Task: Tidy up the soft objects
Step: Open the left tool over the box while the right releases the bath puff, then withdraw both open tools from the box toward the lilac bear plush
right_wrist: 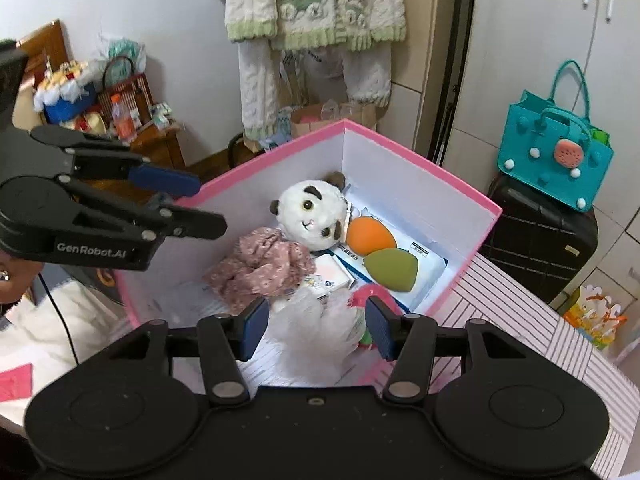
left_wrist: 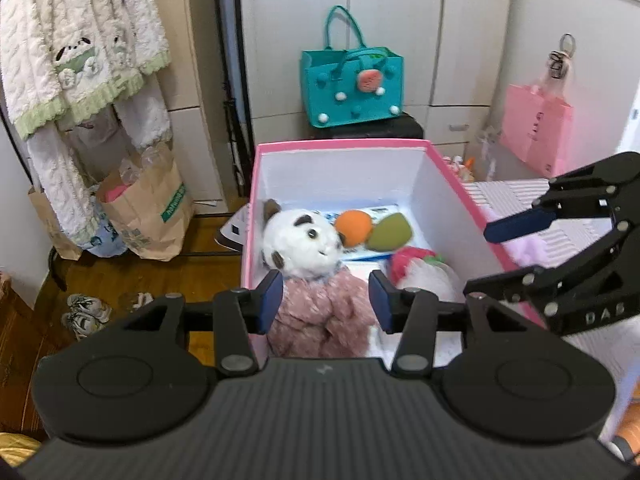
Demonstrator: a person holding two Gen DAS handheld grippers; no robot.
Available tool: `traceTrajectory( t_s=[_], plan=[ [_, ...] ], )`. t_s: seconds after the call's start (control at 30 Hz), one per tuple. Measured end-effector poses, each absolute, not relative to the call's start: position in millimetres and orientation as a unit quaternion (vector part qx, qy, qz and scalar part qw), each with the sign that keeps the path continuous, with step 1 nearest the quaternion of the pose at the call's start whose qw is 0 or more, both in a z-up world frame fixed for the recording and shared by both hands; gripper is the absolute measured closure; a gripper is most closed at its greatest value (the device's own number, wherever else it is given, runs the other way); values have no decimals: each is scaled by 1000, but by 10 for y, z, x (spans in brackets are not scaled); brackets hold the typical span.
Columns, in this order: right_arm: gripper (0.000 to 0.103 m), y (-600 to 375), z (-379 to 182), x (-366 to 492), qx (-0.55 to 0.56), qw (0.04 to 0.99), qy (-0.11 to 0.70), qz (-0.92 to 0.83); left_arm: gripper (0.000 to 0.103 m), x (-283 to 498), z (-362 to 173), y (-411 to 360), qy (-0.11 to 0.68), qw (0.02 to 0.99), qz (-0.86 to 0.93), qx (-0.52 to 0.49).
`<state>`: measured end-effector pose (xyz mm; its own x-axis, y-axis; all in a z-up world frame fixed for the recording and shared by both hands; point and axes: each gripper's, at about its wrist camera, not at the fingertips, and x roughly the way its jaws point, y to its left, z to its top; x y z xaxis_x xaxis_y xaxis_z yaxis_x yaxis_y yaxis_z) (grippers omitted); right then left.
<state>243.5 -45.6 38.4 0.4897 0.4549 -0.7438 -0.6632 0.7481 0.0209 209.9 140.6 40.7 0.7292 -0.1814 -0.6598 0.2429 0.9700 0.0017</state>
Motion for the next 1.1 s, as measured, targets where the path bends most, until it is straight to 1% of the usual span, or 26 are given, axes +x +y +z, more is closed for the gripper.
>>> traceTrajectory(
  t_s=[0.23,0.33,0.5,0.6,0.7,0.83,1.1],
  plan=[
    [44,-650,638,2059,-109,864,358,336,46,1752,612,1340,363,918,-149,50],
    [44,-725,702,1888,-96,867,346,346,46,1630,656,1283,388,904,-174,53],
    [44,-822,760,1590,-86,874,320,356,44,1380,742,1218,385,903,-174,77],
    [44,-862,794,1428,-89,877,309,358,40,1271,772,1210,382,904,-176,76],
    [43,-906,819,1262,-96,878,300,359,39,1174,751,1182,393,897,-188,77],
    [42,-951,832,1027,-109,880,292,359,37,996,685,1089,386,894,-199,108],
    [41,-1116,741,618,-121,882,285,355,32,703,570,892,381,888,-228,122]
  ],
)
